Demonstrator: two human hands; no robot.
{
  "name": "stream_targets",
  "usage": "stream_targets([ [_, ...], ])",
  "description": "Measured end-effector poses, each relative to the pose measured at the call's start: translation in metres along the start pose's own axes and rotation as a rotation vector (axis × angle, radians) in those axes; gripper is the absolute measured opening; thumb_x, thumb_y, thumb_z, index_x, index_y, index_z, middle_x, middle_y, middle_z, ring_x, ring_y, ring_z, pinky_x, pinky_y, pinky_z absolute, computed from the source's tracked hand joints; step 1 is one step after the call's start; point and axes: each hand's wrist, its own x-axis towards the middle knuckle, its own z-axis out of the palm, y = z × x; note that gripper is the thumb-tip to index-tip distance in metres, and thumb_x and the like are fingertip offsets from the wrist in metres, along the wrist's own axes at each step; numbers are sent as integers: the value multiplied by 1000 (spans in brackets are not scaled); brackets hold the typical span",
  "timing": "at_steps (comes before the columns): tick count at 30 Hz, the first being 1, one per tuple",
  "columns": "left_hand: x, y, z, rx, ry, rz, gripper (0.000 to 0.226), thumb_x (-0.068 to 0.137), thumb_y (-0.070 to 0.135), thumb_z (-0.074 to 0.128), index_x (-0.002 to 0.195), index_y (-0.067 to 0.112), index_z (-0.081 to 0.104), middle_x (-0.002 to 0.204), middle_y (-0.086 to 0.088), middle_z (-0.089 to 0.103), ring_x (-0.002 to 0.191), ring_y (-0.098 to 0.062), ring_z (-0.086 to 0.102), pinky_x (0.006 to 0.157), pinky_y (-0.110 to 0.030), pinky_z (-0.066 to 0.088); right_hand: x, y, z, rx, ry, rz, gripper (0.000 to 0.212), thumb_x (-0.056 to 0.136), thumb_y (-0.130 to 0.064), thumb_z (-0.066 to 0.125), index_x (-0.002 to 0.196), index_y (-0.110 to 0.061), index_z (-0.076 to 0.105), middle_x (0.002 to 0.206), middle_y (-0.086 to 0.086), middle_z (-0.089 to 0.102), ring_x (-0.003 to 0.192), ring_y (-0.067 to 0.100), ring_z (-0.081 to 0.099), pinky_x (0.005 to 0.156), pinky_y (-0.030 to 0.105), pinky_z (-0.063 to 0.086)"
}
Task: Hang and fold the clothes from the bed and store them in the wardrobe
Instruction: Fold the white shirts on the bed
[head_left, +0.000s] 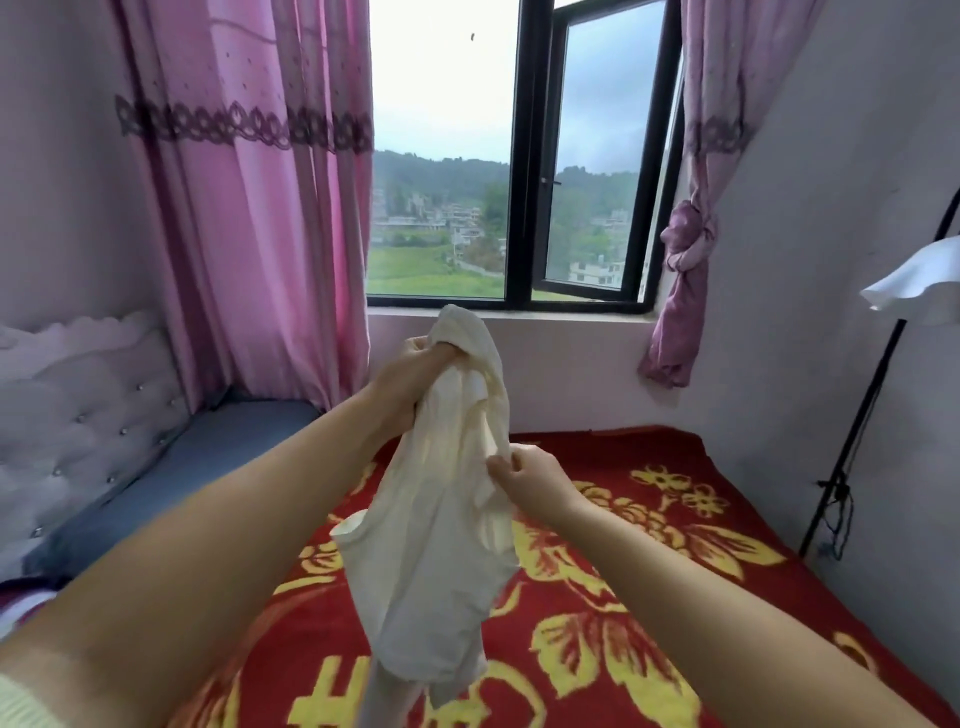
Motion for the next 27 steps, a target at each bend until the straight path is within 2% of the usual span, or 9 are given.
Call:
stream_targets([
  [3,3,5,-24,-54,98,-27,32,63,27,75,89,15,60,66,-1,71,60,-15,69,55,-29,57,14,18,-14,-166,56,105,16,89,-15,50,78,-12,61,75,0,59,70,17,54,61,26,39],
  [5,3,4,-44,-64,165,-22,40,64,28,80,94,20,56,65,5,72,60,-12,70,49,-25,54,21,28,-28,-255,99,162,12,88,-12,51,77,-12,57,77,3,60,74,21,54,61,27,37],
  [8,3,-5,-76,44,185,-11,44,70,35,80,105,19,60,76,4,75,71,-13,72,54,-24,55,33,18,-55,-189,206,94,14,88,-9,52,74,-13,54,72,5,56,72,22,53,61,27,37],
  [12,5,-20,-91,347,186,-11,22,79,20,68,99,15,63,83,-1,65,76,-16,62,60,-22,48,46,-27,-86,-211,197,-129,13,96,-17,54,93,-14,66,81,-2,63,67,10,56,52,12,41],
  [15,7,-30,-73,592,175,19,10,83,11,61,92,14,62,78,1,59,79,-17,56,64,-23,44,52,-58,-96,-265,165,-198,16,95,-15,54,99,-13,70,88,-2,65,72,7,55,59,15,41],
  [18,4,-36,-45,734,188,71,20,82,26,62,102,21,63,86,2,61,87,-19,61,71,-26,45,51,-76,-102,-225,141,-192,18,95,-15,54,99,-13,71,90,1,65,80,12,56,69,23,44],
  [22,-2,-38,10,808,-72,160,67,78,68,57,129,26,50,104,2,64,94,-16,61,83,-35,52,45,-93,-104,-274,88,-271,18,94,-13,54,95,-12,71,88,0,66,78,11,57,65,19,43],
  [25,7,-45,42,860,66,212,20,87,32,52,102,20,59,90,2,64,87,-22,60,73,-32,48,42,-98,-107,-453,105,-321,18,93,-11,53,99,-7,70,89,0,61,81,13,54,61,21,33],
  [27,15,-42,43,900,164,218,17,88,12,46,75,17,56,72,1,57,74,-23,56,57,-28,40,41,-94,-122,-590,156,-312,19,91,-11,53,101,-4,68,89,2,57,83,15,50,61,21,27],
])
